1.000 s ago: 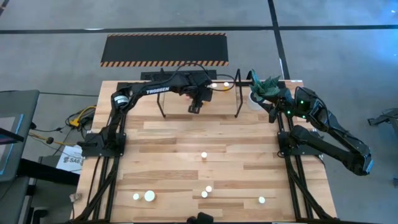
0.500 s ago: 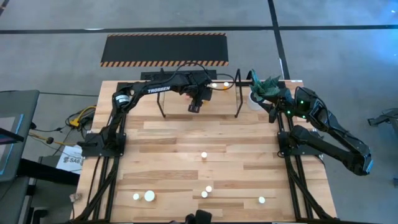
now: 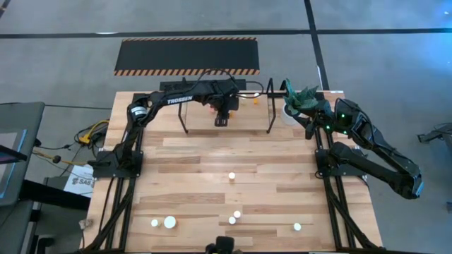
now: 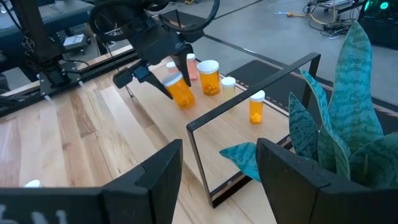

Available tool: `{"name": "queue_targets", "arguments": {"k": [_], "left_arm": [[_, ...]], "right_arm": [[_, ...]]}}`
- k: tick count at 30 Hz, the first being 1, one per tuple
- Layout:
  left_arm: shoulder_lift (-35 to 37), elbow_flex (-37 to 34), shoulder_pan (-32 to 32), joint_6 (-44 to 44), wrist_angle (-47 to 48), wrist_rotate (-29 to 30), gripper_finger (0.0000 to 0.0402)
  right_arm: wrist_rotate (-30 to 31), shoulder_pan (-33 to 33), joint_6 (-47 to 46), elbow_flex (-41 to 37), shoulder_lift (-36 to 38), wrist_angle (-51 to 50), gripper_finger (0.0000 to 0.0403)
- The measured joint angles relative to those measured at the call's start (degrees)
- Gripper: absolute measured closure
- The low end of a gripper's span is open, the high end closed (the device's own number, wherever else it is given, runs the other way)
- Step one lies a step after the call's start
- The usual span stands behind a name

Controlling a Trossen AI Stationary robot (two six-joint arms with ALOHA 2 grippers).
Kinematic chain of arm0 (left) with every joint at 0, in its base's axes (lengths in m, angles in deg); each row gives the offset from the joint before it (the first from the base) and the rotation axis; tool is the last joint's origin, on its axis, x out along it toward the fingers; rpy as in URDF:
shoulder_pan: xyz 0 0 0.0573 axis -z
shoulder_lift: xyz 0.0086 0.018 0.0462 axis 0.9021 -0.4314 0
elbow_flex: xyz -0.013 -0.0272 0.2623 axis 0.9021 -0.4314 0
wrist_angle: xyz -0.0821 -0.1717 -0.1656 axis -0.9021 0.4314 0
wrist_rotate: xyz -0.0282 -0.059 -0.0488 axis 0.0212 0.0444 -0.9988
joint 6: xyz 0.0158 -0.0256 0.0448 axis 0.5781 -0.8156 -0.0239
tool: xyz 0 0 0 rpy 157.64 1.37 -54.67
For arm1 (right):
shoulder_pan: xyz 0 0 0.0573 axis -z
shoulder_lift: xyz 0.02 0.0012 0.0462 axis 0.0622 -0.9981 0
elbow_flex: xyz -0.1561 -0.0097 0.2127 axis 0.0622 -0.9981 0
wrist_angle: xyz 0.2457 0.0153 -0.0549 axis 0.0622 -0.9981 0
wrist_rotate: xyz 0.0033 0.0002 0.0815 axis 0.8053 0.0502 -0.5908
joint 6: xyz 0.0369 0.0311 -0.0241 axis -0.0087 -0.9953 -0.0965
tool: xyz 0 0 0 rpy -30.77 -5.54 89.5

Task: Pick and place medicine bottles onto shelf by color
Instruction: Put the top large orange pill bottle on the shelf aligned with the other large orange pill bottle

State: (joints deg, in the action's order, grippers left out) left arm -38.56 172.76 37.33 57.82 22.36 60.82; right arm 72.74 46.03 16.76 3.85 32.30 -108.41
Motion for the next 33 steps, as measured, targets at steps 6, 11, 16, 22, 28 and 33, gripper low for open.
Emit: {"name": "queue_targets", "arguments": {"k": [6, 11, 16, 22, 28, 33], "left_arm": [[-0.22, 2.59, -0.24, -3.83, 3.59, 0.90, 0.0210], [-0.22, 3.41, -1.09, -8.78, 5.18, -0.31, 0.0210], [-0.22, 3.41, -1.14, -14.74, 5.61, -1.33, 0.0210], [-0.21, 3.41, -1.22, -18.45, 5.02, -1.32, 0.0210], [-1.32, 3.46, -1.26, -23.21, 6.04, -2.29, 0.0210], [-1.88, 3.74, -1.03, -23.25, 5.66, -2.29, 0.0210]], "right_arm": [[0.00, 0.02, 0.00, 0.00, 0.00, 0.00, 0.0177], [0.00, 0.01, 0.00, 0.01, 0.02, 0.01, 0.0177], [0.00, 0.01, 0.00, 0.00, 0.00, 0.00, 0.0177], [0.00, 0.02, 0.00, 0.00, 0.02, 0.00, 0.0177], [0.00, 0.00, 0.00, 0.00, 0.00, 0.02, 0.0177], [0.01, 0.02, 0.00, 0.00, 0.01, -0.01, 0.0177]]}}
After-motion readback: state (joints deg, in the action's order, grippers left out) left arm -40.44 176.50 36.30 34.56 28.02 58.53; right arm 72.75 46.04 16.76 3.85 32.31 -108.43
